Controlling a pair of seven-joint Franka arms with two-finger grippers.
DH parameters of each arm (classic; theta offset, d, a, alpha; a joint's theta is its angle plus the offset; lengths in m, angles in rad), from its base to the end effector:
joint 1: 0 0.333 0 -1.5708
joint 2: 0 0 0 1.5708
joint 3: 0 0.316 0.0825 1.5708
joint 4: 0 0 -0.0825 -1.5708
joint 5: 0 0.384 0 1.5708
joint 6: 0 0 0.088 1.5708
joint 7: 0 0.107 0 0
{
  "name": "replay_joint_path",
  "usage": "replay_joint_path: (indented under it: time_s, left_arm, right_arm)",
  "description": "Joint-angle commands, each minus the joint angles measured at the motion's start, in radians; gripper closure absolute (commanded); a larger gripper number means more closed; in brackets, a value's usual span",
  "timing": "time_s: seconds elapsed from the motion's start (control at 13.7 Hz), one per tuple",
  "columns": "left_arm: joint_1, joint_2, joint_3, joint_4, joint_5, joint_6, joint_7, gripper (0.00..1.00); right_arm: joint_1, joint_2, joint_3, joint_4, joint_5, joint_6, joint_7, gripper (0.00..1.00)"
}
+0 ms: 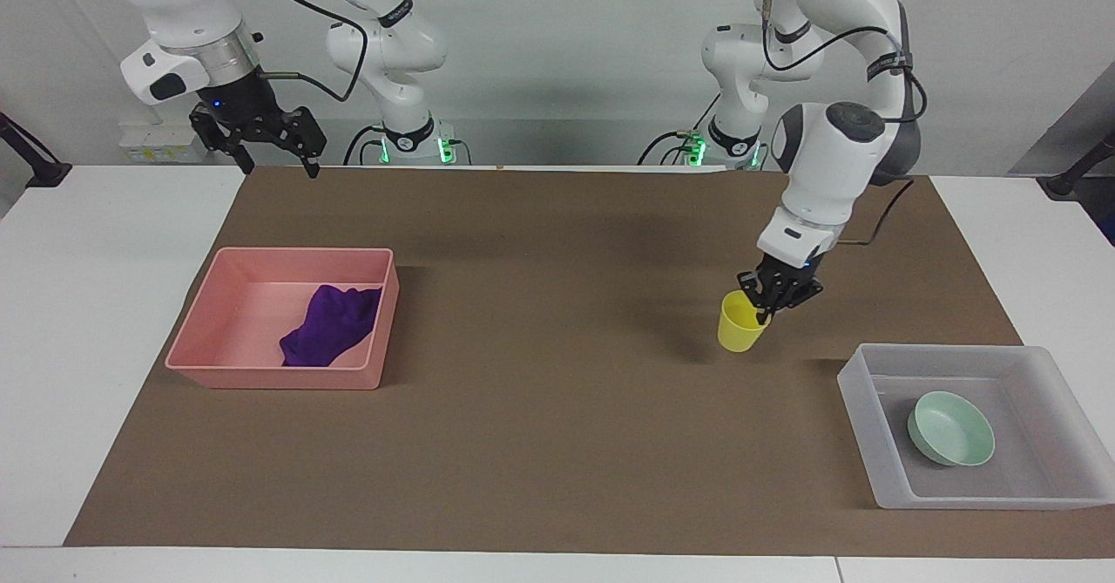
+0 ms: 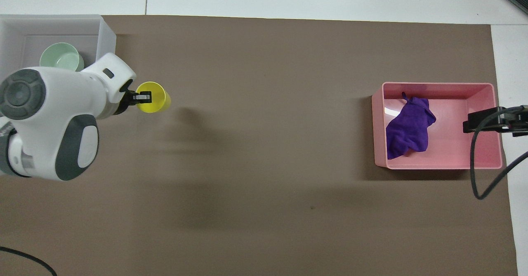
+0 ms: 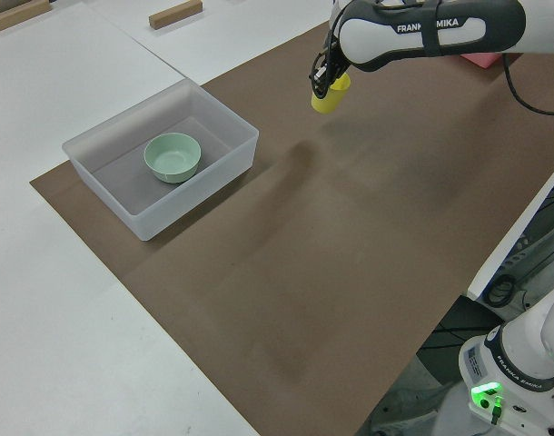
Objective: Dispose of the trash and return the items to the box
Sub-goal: 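Carry the yellow cup with the left gripper into the green bowl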
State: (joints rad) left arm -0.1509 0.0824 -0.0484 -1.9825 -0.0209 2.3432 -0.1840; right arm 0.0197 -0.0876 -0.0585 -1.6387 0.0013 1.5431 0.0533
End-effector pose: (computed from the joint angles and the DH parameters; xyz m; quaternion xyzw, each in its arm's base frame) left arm 0.5876 -0.1184 0.4530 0.9903 -0.0010 0.1342 0.0366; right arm 0.5236 -0.0216 0.6373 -0.9989 0.0459 0.0041 0.0032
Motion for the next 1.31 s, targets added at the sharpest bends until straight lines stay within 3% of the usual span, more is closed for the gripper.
replay_joint_path:
  time_s: [0.0, 0.37, 0.58, 0.95, 1.1, 1.24]
  left_arm:
    - [0.077, 0.042, -0.005, 0.095, 0.013, -0.033, 0.029, 1.00]
    - [0.266, 0.137, -0.010, 0.275, -0.001, -0.087, 0.167, 1.00]
    - [0.329, 0.207, -0.011, 0.355, -0.019, -0.090, 0.193, 1.00]
    - [0.387, 0.425, -0.013, 0.609, -0.031, -0.162, 0.213, 1.00]
    - [0.396, 0.491, -0.011, 0.652, -0.028, -0.157, 0.219, 1.00]
    - [0.416, 0.505, -0.013, 0.646, -0.028, -0.147, 0.227, 1.00]
  right_arm:
    - [-0.007, -0.018, 0.005, -0.026, -0.001, 0.017, -0.020, 0.00]
    - [-0.007, -0.020, 0.005, -0.026, -0.001, 0.017, -0.020, 0.00]
    - [-0.007, -0.018, 0.005, -0.026, -0.001, 0.015, -0.020, 0.00]
    - [0.002, -0.015, 0.016, -0.018, 0.000, 0.017, 0.014, 0.00]
    - [0.002, -0.017, 0.016, -0.019, 0.000, 0.018, 0.016, 0.00]
    - [0.003, -0.017, 0.016, -0.019, 0.000, 0.018, 0.016, 0.00]
